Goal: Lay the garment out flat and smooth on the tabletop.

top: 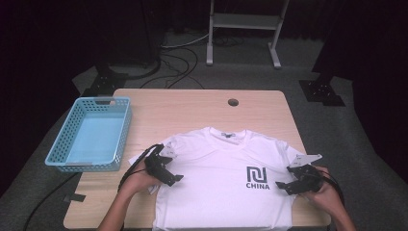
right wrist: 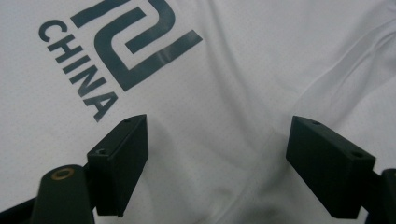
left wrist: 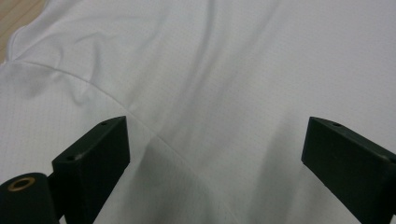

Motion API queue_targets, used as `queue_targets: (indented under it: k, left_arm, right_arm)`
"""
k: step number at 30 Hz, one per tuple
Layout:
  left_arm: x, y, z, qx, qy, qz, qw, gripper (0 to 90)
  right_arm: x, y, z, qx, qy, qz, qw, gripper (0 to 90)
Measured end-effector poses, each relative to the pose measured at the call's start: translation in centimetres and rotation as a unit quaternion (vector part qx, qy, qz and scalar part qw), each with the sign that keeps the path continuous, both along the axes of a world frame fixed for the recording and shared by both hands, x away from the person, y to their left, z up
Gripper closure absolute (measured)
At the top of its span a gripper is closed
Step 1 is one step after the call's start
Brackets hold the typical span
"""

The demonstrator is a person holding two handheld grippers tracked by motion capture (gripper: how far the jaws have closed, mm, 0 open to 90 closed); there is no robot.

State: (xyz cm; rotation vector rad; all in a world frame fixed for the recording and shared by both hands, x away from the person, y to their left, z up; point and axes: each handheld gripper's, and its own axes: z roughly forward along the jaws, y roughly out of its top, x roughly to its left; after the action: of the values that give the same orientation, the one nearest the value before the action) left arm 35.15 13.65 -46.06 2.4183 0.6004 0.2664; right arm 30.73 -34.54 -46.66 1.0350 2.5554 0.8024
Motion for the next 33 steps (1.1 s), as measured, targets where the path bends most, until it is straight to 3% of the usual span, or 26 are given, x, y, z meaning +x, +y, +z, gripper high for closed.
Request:
queue_targets:
  k: [5, 6, 8, 12, 14, 16, 19, 21, 23, 26, 28, 33]
  left_arm:
    - [0.4, 1.0, -0.8, 0.01, 0.01, 0.009, 0.9999, 5.4]
    - [0.5, 1.5, -1.0, 0.002, 0.018, 0.011, 0.9998, 4.7]
    - [0.5, 2.3, -1.1, -0.004, 0.014, 0.014, 0.9998, 4.4]
    - [0.8, 3.1, -0.8, 0.01, 0.018, 0.025, 0.9995, 4.4]
    - [0.7, 2.9, -0.4, -0.007, 0.015, 0.023, 0.9996, 4.5]
    - [0.5, 2.4, -0.2, -0.024, 0.015, 0.02, 0.9994, 4.5]
    - [0.0, 1.3, 0.0, -0.026, 0.007, 0.016, 0.9995, 4.4]
    - [-0.3, 0.6, 0.0, -0.036, 0.005, 0.018, 0.9992, 4.5]
    - [-0.7, -0.1, 0.1, -0.036, 0.001, 0.021, 0.9991, 4.5]
    - [-1.3, -0.9, 0.1, -0.035, -0.005, 0.027, 0.999, 4.6]
    - [-1.6, -1.3, 0.0, -0.031, -0.011, 0.05, 0.9982, 4.5]
    - [-2.5, -1.8, -0.4, -0.024, -0.022, 0.108, 0.9937, 5.5]
  right_arm:
    - [0.0, -1.3, -0.3, 0.011, 0.018, 0.01, 0.9997, 16.7]
    - [0.0, -1.8, -0.3, 0.011, 0.02, 0.014, 0.9996, 16.7]
    - [0.2, -3.0, -0.3, 0.014, 0.02, 0.015, 0.9996, 16.8]
    - [1.0, -4.3, -0.1, 0.005, 0.03, 0.002, 0.9995, 15.3]
    - [1.3, -4.0, 0.1, -0.001, 0.029, -0.004, 0.9996, 15.6]
    - [1.3, -3.2, 0.3, 0.014, 0.02, -0.012, 0.9996, 15.6]
    - [0.9, -1.4, 0.5, 0.021, 0.008, -0.02, 0.9995, 14.8]
    - [0.7, -0.3, 0.6, 0.027, 0.012, -0.039, 0.9988, 13.2]
    - [0.2, 0.7, 0.7, 0.022, 0.002, -0.058, 0.9981, 13.2]
    - [-0.3, 1.5, 0.7, 0.029, -0.004, -0.099, 0.9947, 12.5]
    - [-0.6, 1.9, 0.6, 0.033, -0.007, -0.127, 0.9913, 11.2]
    - [-1.6, 2.7, 0.3, 0.009, -0.025, -0.201, 0.9793, 11.2]
